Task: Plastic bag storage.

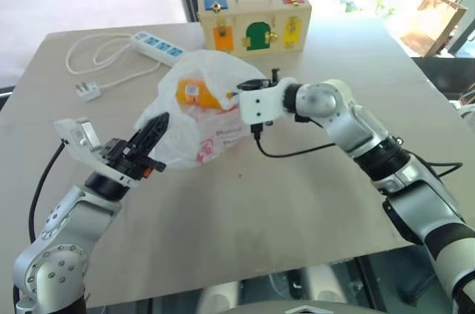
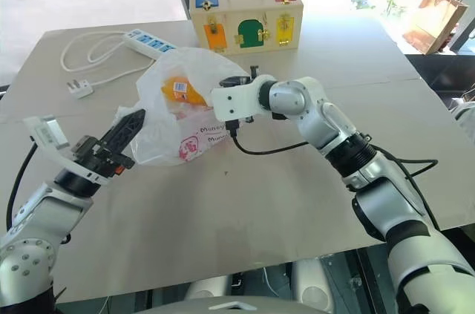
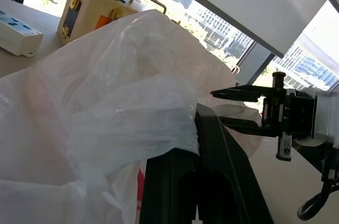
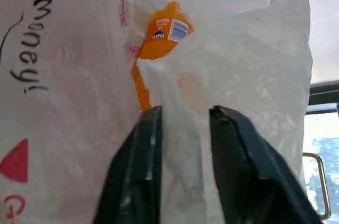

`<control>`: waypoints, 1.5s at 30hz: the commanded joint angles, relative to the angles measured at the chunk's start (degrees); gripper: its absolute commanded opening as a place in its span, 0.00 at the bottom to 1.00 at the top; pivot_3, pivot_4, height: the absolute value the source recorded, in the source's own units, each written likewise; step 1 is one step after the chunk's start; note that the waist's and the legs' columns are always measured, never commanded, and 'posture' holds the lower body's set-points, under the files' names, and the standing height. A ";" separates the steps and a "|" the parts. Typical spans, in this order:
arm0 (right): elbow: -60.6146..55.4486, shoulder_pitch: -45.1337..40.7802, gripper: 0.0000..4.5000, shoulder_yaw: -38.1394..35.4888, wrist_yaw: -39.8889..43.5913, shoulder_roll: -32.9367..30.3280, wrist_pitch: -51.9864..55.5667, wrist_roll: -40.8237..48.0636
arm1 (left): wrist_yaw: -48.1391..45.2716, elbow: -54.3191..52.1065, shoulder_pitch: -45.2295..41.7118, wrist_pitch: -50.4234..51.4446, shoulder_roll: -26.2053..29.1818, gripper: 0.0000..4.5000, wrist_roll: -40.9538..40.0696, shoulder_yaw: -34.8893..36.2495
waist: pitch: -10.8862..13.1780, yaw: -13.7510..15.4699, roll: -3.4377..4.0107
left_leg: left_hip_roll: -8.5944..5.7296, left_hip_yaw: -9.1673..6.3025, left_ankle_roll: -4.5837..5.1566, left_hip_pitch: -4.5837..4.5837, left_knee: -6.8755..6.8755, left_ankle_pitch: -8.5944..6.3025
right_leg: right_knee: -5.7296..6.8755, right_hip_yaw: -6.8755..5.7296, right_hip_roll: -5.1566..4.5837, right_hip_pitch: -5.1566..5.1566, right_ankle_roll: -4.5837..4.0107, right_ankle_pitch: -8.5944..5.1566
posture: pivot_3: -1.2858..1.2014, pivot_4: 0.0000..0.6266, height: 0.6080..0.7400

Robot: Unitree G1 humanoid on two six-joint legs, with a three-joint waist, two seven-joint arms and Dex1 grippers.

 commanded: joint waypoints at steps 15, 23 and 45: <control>-15.32 0.09 0.01 -34.06 -8.58 18.39 40.57 35.00 | -0.61 0.37 -5.02 -0.95 2.34 0.00 0.08 1.07 | 0.01 0.56 0.02 | 0.06 -0.10 0.03 -0.01 -0.01 -0.02 | 0.07 -0.09 0.00 0.01 -0.01 0.00 | 0.52 0.24 0.99; -15.52 -4.23 0.06 -60.26 -27.98 24.29 71.56 61.33 | -1.36 1.94 -8.45 -0.10 4.34 0.00 -0.31 1.57 | 0.02 0.95 0.06 | -0.16 -0.19 0.05 -0.05 -0.12 -0.03 | -0.02 -0.31 -0.37 0.03 -0.03 0.00 | 0.52 0.24 0.99; -12.91 -3.45 0.99 -15.58 -6.44 0.96 25.91 26.78 | -3.02 2.20 -7.48 -0.36 3.13 0.00 1.32 0.82 | 0.03 -0.18 0.07 | -0.07 0.06 0.06 0.04 -0.35 -0.01 | -0.07 0.00 -0.04 -0.07 -0.04 -0.05 | 0.52 0.24 0.99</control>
